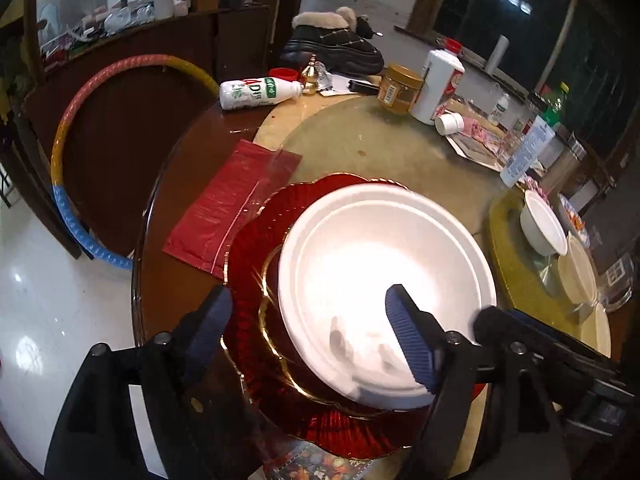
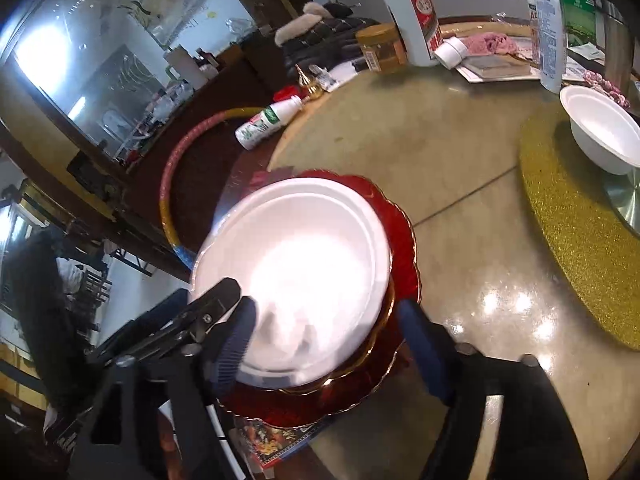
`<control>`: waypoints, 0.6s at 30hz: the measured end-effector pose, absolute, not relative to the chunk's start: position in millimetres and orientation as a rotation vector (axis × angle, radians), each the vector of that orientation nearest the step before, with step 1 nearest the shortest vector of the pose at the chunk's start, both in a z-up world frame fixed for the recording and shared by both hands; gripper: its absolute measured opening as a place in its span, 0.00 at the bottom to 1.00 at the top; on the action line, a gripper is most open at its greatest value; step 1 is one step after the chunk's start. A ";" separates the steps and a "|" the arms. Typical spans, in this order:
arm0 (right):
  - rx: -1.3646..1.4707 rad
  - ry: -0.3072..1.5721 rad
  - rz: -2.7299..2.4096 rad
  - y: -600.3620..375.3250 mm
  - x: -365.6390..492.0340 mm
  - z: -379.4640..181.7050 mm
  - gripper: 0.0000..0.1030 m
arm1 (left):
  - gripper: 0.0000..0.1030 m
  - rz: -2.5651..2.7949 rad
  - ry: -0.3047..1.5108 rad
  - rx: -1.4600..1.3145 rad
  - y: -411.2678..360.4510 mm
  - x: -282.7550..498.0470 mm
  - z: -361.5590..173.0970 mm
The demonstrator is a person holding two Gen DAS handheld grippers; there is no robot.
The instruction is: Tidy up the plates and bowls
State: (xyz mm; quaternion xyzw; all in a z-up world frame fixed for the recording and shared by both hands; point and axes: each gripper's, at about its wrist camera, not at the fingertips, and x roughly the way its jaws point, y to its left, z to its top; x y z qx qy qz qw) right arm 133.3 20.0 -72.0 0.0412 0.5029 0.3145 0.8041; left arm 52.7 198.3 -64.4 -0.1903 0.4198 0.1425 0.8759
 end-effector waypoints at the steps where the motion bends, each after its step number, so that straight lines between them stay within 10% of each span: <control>1: 0.083 1.061 0.662 17.2 131.8 -68.5 0.93 | 0.80 0.299 0.868 -0.410 199.7 51.1 -61.9; 13: 0.509 0.818 0.719 -101.2 128.9 -25.1 0.97 | 0.92 0.193 0.387 -0.316 142.0 25.8 31.1; 18: 0.629 0.805 0.586 -168.0 155.0 -27.7 1.00 | 1.00 0.008 0.462 -0.229 81.4 88.5 41.3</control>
